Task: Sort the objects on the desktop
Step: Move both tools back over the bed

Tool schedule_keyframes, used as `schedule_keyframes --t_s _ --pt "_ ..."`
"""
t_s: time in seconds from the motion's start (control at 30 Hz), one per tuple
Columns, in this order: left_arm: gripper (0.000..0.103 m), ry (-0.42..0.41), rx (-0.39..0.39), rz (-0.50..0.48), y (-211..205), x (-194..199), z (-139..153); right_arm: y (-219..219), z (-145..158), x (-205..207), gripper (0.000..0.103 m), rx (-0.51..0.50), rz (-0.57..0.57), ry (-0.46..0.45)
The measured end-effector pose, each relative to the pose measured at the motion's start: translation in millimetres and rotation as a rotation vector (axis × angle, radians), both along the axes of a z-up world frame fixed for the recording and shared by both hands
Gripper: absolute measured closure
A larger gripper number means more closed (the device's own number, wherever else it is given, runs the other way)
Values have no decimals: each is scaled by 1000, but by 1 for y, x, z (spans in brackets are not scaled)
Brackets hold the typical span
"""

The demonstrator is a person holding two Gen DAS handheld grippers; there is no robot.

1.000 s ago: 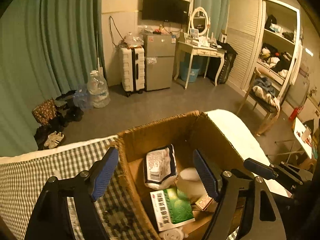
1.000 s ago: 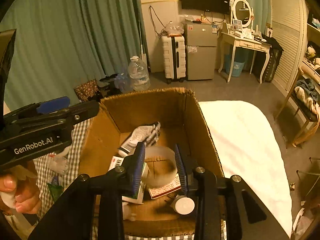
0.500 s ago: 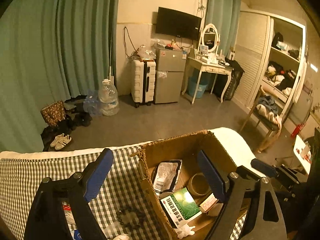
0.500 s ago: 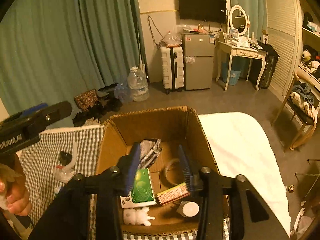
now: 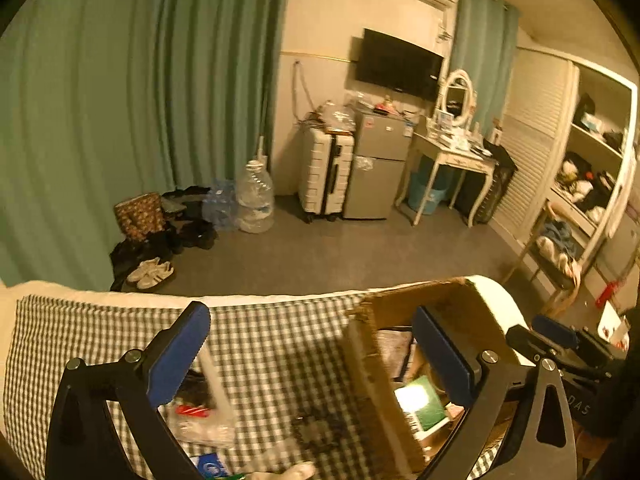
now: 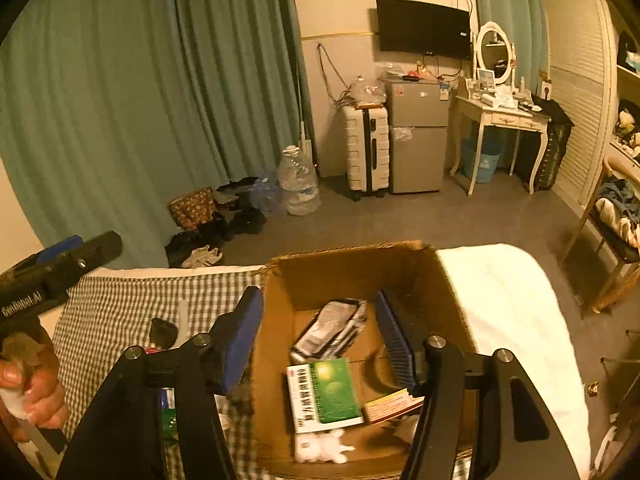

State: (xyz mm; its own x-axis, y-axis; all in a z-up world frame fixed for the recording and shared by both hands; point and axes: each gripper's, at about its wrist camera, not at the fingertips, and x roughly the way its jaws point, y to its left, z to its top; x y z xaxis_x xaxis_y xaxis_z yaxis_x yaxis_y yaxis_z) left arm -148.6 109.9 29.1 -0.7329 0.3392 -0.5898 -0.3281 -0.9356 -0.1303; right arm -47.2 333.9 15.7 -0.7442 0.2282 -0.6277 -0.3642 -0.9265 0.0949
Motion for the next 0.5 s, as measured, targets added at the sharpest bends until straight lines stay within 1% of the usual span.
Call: schedule_keyframes --t_s 0.1,0.33,0.4,0.5 --pt "0 0 -7 29 -22 -1 -5 -12 -6 -8 45 -23 15 -6" --pt "0 14 -37 87 -68 -4 -19 -55 -12 -29 43 6 73 -10" --pt "0 12 -38 107 -82 -6 -23 -67 -14 -34 41 7 85 1" --pt "0 2 -35 133 -103 -6 -33 -82 -18 -41 40 -4 113 8"
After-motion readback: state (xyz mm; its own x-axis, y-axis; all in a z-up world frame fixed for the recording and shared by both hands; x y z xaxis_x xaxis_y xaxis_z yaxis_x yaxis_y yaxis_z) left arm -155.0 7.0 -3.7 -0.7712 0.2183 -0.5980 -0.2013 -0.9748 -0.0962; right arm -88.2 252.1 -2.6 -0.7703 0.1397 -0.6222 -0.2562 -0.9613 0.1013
